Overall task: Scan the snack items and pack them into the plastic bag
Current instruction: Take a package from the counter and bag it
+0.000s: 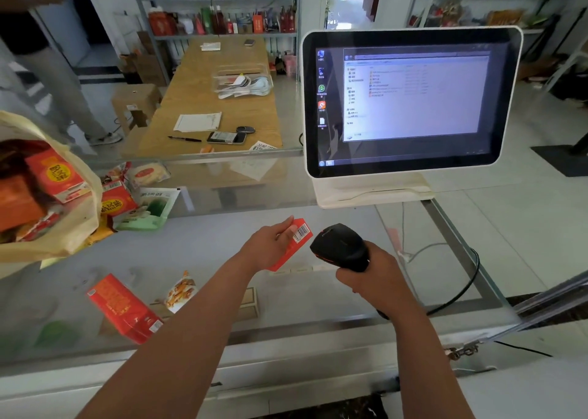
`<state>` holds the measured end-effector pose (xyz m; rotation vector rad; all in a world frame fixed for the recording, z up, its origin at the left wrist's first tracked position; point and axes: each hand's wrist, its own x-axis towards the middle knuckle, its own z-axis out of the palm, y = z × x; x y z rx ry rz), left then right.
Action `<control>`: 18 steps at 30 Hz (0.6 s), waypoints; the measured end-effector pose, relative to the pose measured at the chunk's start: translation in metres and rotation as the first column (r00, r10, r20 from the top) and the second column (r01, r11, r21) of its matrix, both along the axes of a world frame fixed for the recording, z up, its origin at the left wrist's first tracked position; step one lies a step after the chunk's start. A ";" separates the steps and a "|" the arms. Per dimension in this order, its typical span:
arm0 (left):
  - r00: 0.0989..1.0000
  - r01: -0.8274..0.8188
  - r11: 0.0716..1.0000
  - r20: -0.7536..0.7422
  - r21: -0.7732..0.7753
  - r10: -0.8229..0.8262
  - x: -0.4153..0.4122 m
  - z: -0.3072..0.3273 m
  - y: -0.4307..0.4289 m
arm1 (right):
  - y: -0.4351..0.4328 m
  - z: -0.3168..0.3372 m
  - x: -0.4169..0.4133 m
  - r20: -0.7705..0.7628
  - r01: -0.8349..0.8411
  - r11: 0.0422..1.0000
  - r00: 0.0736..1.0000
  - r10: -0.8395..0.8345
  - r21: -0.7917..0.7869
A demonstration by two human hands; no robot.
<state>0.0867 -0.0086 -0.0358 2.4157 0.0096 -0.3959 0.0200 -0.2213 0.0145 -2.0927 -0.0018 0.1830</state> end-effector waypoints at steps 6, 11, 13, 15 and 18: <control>1.000 -0.017 1.000 0.011 0.011 0.017 -0.002 -0.001 -0.003 | 0.010 -0.032 0.011 0.093 0.023 0.990 0.996 -0.009 -0.142; 0.999 -0.025 1.000 0.029 0.003 0.025 -0.002 -0.006 -0.003 | 0.018 -0.048 0.012 0.096 -0.006 0.971 0.995 0.030 -0.240; 0.999 -0.032 0.999 0.030 -0.004 0.032 0.000 -0.006 -0.003 | 0.021 -0.053 0.010 0.114 -0.005 0.961 0.993 0.038 -0.275; 0.999 -0.051 0.998 0.015 -0.031 0.051 0.002 -0.005 -0.001 | 0.025 -0.058 0.008 0.153 0.013 0.950 0.988 0.037 -0.311; 0.997 -0.082 0.996 -0.002 -0.041 0.082 0.001 0.001 0.004 | 0.030 -0.064 0.005 0.180 0.036 0.926 0.983 0.034 -0.375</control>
